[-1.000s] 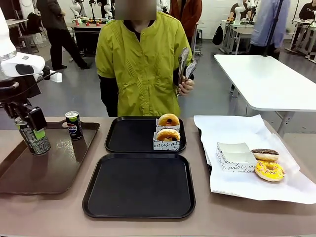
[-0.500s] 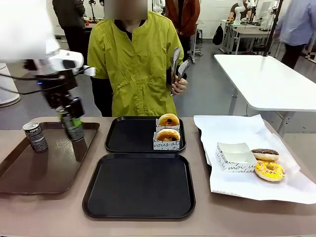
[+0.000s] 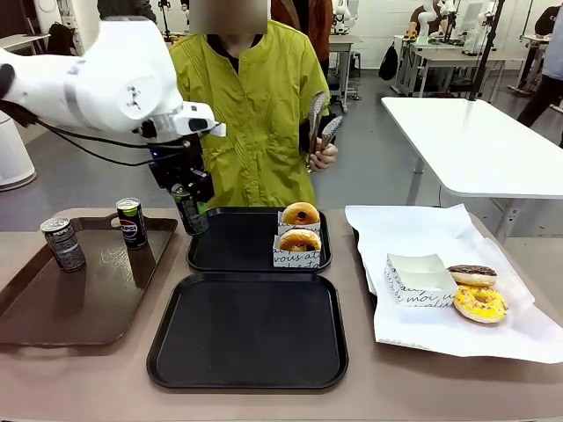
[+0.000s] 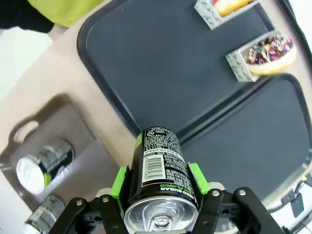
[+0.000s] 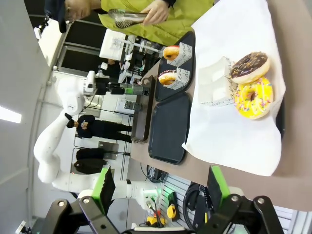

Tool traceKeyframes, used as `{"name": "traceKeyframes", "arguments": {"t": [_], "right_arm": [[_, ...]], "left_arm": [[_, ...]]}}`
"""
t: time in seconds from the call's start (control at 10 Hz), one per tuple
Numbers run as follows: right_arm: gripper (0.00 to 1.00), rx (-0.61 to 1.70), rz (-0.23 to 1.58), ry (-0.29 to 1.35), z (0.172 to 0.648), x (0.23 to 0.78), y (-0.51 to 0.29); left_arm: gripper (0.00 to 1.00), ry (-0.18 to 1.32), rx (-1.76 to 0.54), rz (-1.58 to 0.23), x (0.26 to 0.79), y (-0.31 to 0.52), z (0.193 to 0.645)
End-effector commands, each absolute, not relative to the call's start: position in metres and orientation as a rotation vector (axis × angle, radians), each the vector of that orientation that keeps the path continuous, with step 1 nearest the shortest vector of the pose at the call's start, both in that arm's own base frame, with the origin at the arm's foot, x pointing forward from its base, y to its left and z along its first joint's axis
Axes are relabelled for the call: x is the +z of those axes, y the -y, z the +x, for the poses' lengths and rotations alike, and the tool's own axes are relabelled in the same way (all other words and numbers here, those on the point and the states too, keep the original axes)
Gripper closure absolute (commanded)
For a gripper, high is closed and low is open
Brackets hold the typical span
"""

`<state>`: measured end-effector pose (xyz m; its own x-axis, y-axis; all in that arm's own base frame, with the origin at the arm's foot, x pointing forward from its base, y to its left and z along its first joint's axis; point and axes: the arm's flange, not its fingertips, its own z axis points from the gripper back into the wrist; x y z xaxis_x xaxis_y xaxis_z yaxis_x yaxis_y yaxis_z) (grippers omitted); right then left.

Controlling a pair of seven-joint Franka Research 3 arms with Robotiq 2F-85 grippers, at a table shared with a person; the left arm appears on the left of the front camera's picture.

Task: Set up donuts and drinks on trays.
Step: Pick up one Pepsi coke and place it on the Flat Tray.

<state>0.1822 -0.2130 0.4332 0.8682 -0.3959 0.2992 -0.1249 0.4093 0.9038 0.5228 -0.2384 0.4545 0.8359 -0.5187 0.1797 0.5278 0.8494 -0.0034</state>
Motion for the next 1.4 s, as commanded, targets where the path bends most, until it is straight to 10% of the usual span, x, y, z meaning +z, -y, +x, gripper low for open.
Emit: {"name": "traceKeyframes", "arguments": {"t": [0.0,0.8,0.9,1.1,1.2,1.3], "right_arm": [[0.00,-0.169,1.163,0.538,0.183,0.433,0.214],[0.00,-0.169,1.163,0.538,0.183,0.433,0.214],[0.00,-0.169,1.163,0.538,0.183,0.433,0.214],[0.00,-0.169,1.163,0.538,0.183,0.433,0.214],[0.00,-0.169,1.163,0.538,0.183,0.433,0.214],[0.00,-0.169,1.163,0.538,0.183,0.433,0.214]], "left_arm": [[0.41,0.185,-0.530,0.007,0.441,0.253,0.538],[0.41,-0.026,-0.501,-0.011,0.382,0.265,0.564],[0.00,-0.034,-0.505,-0.023,0.383,0.264,0.563],[0.00,-0.017,-0.525,-0.058,0.399,0.262,0.553],[0.18,-0.008,-0.534,-0.065,0.411,0.260,0.544],[0.09,-0.005,-0.540,-0.057,0.425,0.256,0.530]]}}
